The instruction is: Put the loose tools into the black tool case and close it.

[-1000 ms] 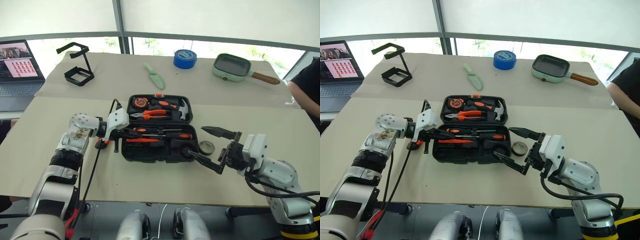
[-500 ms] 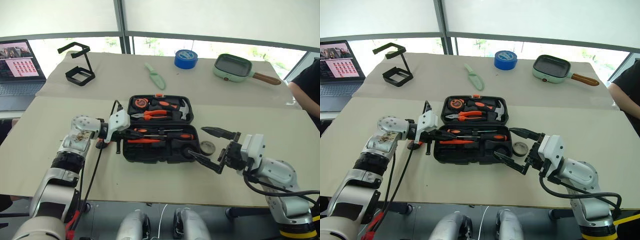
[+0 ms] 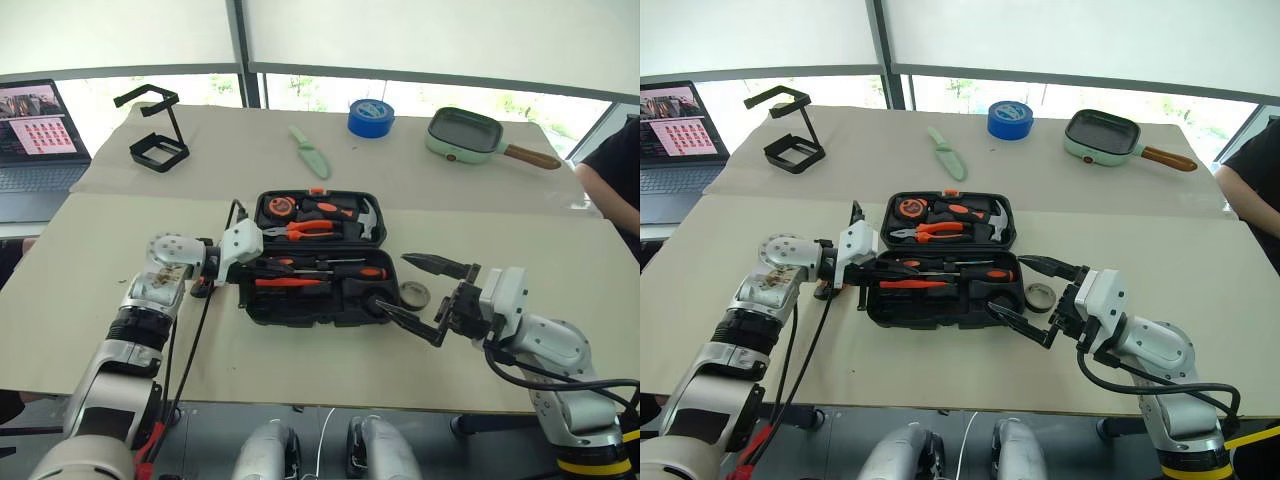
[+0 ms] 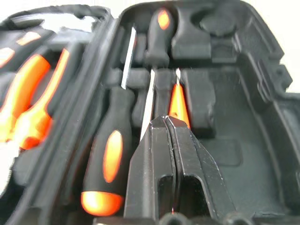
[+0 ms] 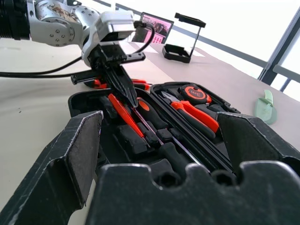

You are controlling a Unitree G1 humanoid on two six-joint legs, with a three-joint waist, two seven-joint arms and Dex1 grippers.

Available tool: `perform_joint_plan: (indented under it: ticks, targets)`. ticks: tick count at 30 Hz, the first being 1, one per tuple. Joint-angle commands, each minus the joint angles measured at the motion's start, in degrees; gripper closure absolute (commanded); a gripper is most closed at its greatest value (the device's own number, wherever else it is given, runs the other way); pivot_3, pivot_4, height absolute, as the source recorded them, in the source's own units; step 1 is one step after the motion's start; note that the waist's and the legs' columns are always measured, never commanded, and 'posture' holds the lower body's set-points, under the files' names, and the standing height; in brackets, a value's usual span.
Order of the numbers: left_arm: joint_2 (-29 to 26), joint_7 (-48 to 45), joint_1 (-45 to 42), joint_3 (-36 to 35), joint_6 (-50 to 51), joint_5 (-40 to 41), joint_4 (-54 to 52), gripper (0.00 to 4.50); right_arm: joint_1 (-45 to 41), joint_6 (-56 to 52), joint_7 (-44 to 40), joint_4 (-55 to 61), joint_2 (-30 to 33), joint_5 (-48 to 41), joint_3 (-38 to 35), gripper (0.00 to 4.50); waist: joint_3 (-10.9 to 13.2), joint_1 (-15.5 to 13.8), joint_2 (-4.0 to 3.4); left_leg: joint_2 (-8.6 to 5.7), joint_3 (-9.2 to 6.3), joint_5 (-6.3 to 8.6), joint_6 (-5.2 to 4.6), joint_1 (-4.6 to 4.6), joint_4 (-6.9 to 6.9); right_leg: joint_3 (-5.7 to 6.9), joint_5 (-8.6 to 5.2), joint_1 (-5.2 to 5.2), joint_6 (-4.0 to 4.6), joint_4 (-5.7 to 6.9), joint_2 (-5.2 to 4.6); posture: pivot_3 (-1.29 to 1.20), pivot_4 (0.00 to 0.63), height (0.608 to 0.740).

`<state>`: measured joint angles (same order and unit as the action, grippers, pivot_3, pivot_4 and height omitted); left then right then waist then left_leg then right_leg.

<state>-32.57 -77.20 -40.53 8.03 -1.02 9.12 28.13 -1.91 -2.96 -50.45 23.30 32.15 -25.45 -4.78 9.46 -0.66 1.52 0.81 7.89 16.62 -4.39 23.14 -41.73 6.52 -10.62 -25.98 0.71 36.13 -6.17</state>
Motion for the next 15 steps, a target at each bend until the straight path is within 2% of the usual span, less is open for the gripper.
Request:
perform_joint_plan:
  ticks: [1,10,15]
  targets:
    - [-0.88,1.11,0.98,0.52,1.78,-1.02,-2.19,4.44,-0.86,1.84,0.02,0.74,-0.29,-0.13,-0.35,0.0,0.0,-0.01,0.0,0.0,0.0,0.0,0.0,0.0,0.0,0.0,0.0,0.0,0.0,0.0,0.0,0.0,0.15,0.74]
    - [-0.04,1.59,2.49,2.18,3.47,-1.86,-2.15,4.44,-1.04,1.83,-0.38,0.38,-0.18,-0.22,-0.59,0.0,-0.01,-0.02,-0.01,0.0,0.0,0.0,0.0,-0.01,0.0,-0.01,0.0,0.01,0.0,0.0,0.0,0.0,0.15,0.74]
    - [0.06,1.02,3.29,2.64,0.38,-2.15,-2.53,4.44,-1.24,1.97,-0.5,0.14,-0.15,-0.13,-0.67,0.0,-0.03,-0.02,-0.05,0.0,0.02,0.0,0.0,-0.06,0.0,-0.05,0.0,0.02,0.0,0.01,0.0,0.0,0.15,0.74]
